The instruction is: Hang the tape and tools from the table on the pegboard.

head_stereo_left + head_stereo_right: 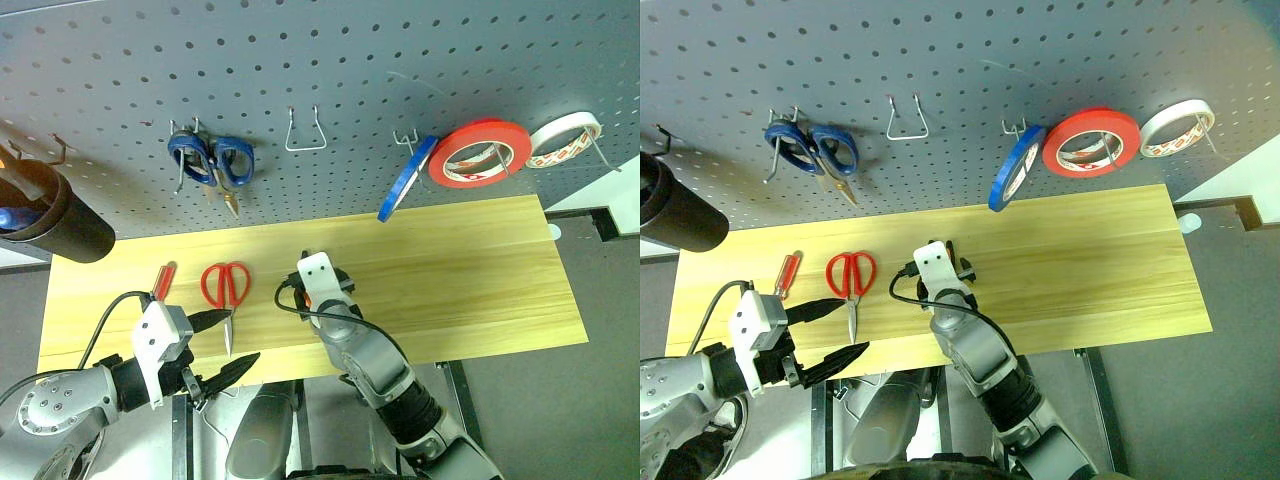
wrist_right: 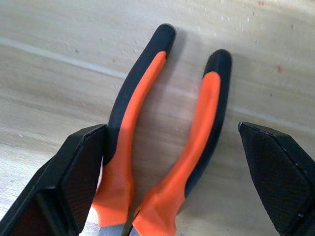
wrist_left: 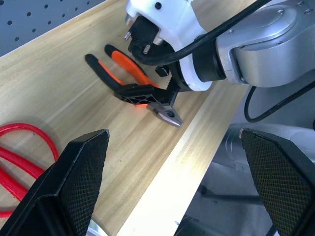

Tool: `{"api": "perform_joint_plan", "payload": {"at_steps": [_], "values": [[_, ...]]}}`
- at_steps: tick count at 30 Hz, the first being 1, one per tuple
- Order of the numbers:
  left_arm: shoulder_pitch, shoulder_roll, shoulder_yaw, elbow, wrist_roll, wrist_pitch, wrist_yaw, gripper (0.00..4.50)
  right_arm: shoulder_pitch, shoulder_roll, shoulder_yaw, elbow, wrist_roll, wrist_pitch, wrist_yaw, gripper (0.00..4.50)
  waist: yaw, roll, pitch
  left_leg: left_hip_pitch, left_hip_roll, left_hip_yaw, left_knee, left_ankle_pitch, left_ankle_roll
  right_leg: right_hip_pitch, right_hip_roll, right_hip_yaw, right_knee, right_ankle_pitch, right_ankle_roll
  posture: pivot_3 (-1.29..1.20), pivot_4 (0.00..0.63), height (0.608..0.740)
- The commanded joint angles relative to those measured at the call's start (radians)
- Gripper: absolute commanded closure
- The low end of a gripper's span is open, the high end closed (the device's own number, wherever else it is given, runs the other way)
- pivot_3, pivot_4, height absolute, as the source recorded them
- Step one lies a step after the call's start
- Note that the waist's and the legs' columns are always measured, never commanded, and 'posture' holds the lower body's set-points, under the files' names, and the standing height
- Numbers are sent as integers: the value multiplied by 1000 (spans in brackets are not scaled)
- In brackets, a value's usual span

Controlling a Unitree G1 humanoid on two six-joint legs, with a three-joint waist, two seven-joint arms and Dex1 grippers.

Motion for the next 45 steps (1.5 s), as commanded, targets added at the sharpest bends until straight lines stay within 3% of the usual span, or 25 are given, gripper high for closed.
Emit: {"api": "perform_joint_plan", "payload": {"at_steps": [1, 18, 21, 24, 25, 45], "values": [[12, 0, 7, -33, -13, 0, -6, 37, 66, 154, 4, 8, 8, 34, -5, 45, 0, 0, 0, 0, 0, 0, 0, 0, 0, 0, 0, 0, 0, 0, 0, 86, 488, 727], [31, -6, 15, -45, -13, 2, 0, 37, 74, 157, -1, 5, 35, 111, 8, 45, 0, 1, 0, 0, 0, 0, 0, 0, 0, 0, 0, 0, 0, 0, 0, 80, 494, 727], [29, -5, 15, -42, -13, 1, -1, 37, 74, 156, 0, 1, 36, 115, 9, 606, 0, 1, 1, 0, 0, 0, 0, 0, 0, 0, 0, 0, 0, 0, 0, 79, 494, 727], [27, -5, 13, -39, -11, 0, -2, 37, 74, 153, 1, -4, 41, 119, 8, 1510, 1, 2, 1, 0, 0, 0, 0, 0, 0, 0, 0, 0, 0, 0, 0, 77, 496, 727], [26, -5, 12, -38, -11, -1, -3, 37, 74, 152, 2, -5, 42, 120, 8, 1563, 1, 2, 1, 0, 0, 0, 0, 0, 0, 0, 0, 0, 0, 0, 0, 77, 495, 727], [1, -5, -4, -23, -7, -2, -4, 37, 62, 102, -18, -50, 48, 104, 56, 1564, 0, 3, 3, 0, 0, 0, 0, 0, 0, 0, 0, 0, 0, 0, 0, 71, 488, 727]]}}
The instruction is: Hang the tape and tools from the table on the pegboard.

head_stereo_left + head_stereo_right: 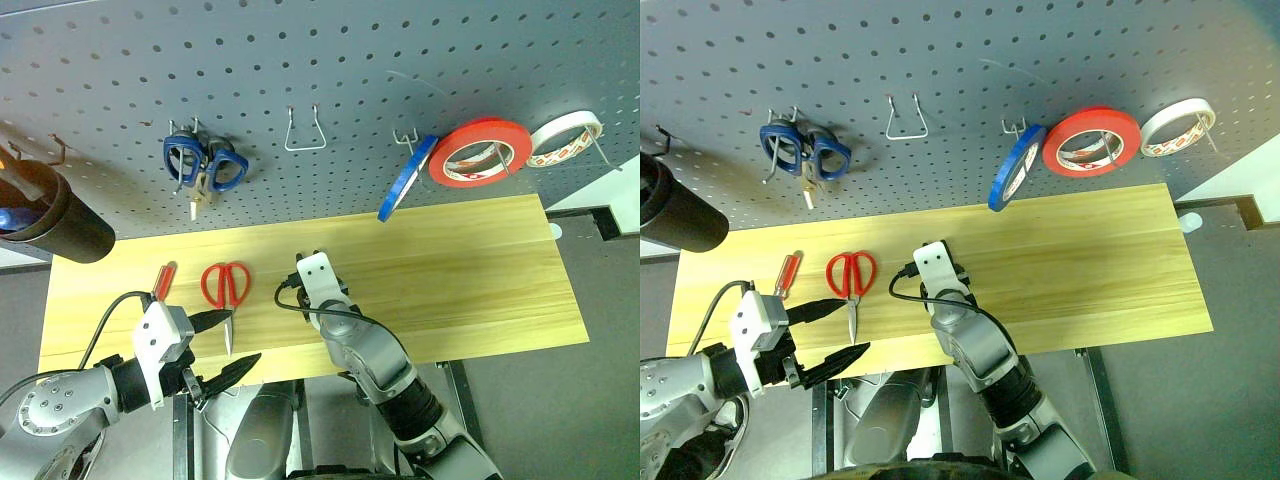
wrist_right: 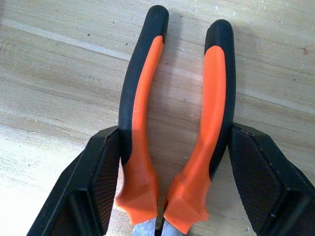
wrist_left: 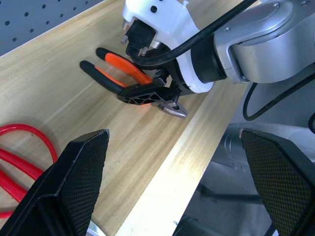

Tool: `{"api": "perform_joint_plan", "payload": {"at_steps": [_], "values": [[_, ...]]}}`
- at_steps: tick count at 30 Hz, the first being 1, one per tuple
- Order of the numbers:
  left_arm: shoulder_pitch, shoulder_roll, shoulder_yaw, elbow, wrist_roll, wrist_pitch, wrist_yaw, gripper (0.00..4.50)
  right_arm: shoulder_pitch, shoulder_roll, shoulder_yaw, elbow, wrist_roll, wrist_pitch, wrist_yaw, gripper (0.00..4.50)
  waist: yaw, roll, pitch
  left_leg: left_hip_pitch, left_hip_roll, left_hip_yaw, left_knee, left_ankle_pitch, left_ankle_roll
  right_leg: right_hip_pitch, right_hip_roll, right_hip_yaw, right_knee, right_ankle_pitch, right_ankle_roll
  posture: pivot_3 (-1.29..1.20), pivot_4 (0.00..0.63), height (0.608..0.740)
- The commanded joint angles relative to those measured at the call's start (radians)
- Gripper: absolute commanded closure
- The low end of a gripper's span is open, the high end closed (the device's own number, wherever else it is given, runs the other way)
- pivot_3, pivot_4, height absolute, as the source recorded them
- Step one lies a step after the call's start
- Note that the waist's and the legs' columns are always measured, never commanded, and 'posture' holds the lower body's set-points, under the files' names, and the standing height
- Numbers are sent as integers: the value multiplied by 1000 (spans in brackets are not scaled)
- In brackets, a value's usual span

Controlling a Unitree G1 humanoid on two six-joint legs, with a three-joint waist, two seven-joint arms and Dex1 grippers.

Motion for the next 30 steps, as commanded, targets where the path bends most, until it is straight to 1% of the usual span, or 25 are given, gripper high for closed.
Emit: {"api": "perform_joint_plan", "payload": {"at_steps": [1, 9, 13, 30], "values": [[3, -5, -2, -12, -7, -7, -8, 37, 74, 91, 7, -24, 2, 17, 19, 1564, 0, 0, 0, 0, 0, 0, 0, 0, 0, 0, 0, 0, 0, 0, 0, 71, 487, 727], [-19, -2, -10, 0, -6, -5, -12, 37, 75, 56, -7, -62, -7, 14, 69, 1564, -1, -1, 2, 0, 0, 0, 0, 0, 0, 0, 0, 0, 0, 0, 0, 69, 483, 727], [-29, -1, -15, 2, -7, -3, -11, 37, 85, 17, -4, -105, -6, 10, 120, 1564, -1, -1, 6, 0, 0, 0, 0, 0, 0, 0, 0, 0, 0, 0, 0, 69, 482, 727], [-48, -2, -28, 15, -3, -6, -18, 37, 136, -78, -30, -265, -50, -7, 258, 1565, 0, -1, 9, -1, 0, 0, -1, 0, 0, -1, 0, 0, -1, 0, 0, 65, 474, 727]]}}
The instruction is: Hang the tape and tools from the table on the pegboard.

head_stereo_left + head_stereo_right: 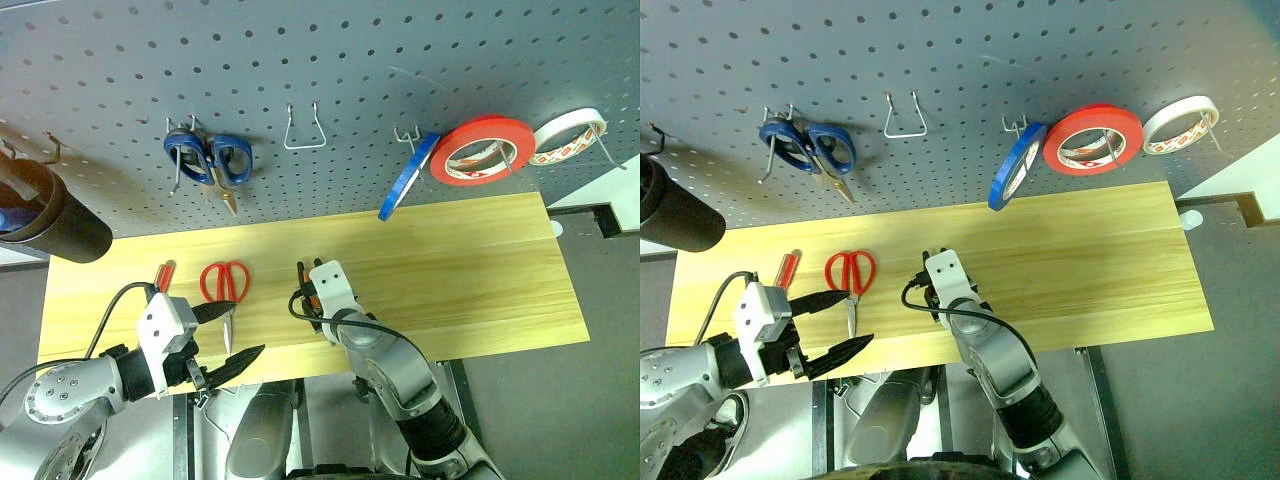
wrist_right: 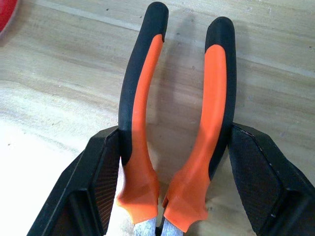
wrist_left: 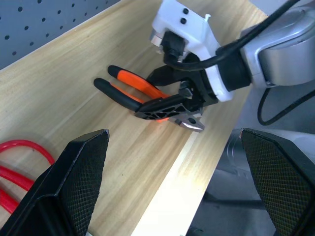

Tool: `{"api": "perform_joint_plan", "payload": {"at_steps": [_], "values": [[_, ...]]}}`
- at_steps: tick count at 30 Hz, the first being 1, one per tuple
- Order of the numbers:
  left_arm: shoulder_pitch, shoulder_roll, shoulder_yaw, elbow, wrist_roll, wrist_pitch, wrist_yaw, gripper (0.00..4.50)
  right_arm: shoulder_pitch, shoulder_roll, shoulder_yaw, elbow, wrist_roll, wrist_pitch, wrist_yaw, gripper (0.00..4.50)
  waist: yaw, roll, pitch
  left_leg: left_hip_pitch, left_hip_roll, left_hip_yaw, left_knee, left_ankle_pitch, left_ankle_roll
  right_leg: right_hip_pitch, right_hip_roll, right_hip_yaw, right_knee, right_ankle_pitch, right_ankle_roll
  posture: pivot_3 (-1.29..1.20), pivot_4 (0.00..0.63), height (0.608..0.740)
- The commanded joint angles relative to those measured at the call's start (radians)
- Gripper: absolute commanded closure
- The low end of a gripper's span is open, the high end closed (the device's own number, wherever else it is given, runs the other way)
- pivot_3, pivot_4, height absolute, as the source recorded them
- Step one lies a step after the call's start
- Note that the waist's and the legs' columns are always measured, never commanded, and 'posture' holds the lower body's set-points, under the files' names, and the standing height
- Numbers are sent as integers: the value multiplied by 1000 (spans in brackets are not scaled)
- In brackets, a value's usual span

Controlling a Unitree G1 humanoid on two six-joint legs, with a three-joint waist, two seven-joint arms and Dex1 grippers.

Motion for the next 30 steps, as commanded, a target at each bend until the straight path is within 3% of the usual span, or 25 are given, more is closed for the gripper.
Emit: {"api": "perform_joint_plan", "payload": {"at_steps": [1, 17, 30], "values": [[12, -2, -8, -4, -3, -7, -14, 37, 26, -10, 3, -89, -10, -28, 33, 1565, 1, 0, 0, 0, 0, 0, 0, 0, 0, 0, 0, 0, 0, 0, 0, 65, 474, 727], [-53, -36, -20, 49, -24, -51, -47, 37, 184, -232, -123, -493, 4, 30, 193, 1565, 3, 0, 1, -1, 0, 0, 0, 0, 0, 0, 0, 0, -1, 0, 0, 46, 444, 727], [-116, -100, -37, 107, -3, -145, -75, 37, 280, -346, -298, -633, 99, -29, 353, 1565, 4, -2, 0, -1, 0, 0, 1, 0, 0, 0, -1, -1, -1, 0, 0, 36, 397, 727]]}}
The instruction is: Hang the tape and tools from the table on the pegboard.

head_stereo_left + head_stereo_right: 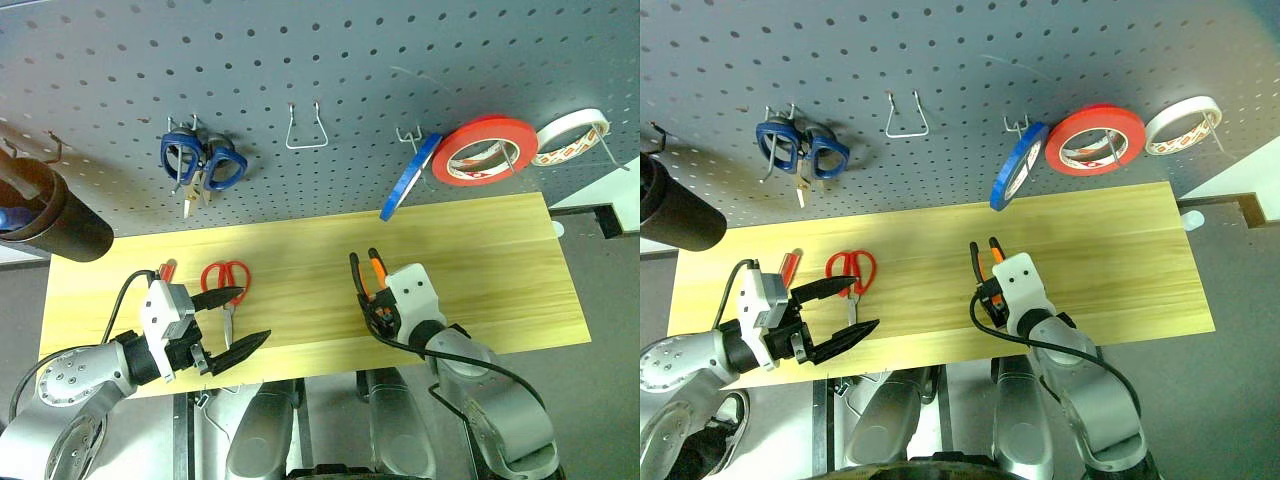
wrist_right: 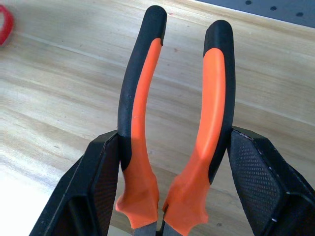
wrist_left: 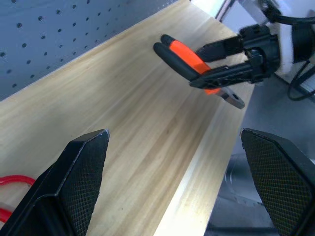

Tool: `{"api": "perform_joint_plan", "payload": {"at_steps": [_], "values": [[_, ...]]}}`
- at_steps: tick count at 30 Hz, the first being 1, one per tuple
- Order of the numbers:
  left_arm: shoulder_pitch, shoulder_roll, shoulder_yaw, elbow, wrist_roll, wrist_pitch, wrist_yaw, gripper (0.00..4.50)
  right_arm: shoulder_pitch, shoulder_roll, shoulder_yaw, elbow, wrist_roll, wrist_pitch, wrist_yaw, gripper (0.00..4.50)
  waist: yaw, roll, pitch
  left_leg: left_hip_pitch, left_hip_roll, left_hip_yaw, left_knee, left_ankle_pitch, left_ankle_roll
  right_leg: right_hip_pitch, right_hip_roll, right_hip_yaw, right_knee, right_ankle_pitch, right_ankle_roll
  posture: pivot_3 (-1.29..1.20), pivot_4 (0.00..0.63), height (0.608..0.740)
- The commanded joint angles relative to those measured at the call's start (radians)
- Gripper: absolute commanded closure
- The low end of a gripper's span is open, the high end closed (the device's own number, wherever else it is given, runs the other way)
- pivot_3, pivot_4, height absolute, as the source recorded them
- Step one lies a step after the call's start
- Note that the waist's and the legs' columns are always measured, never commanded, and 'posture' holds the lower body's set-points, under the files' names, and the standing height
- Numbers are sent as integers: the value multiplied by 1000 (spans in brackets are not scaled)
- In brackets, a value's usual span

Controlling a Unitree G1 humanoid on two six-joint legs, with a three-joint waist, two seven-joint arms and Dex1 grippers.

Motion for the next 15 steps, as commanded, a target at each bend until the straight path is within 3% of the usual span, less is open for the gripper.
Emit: {"api": "perform_joint_plan", "payload": {"at_steps": [1, 15], "values": [[-8, -32, -9, 14, 18, -81, -17, 37, 22, -15, -68, -108, 63, -58, 66, 1565, 0, 0, 0, 0, 0, 0, 0, 0, 0, 0, 0, 0, 0, 0, 0, 35, 392, 727], [-107, -71, -55, 125, 37, -176, -58, 37, 17, -15, -226, -283, 330, -71, 184, 1565, -1, -8, -9, 0, 0, 0, 3, 0, 0, 0, 0, -1, 2, 0, 0, 26, 335, 727]]}}
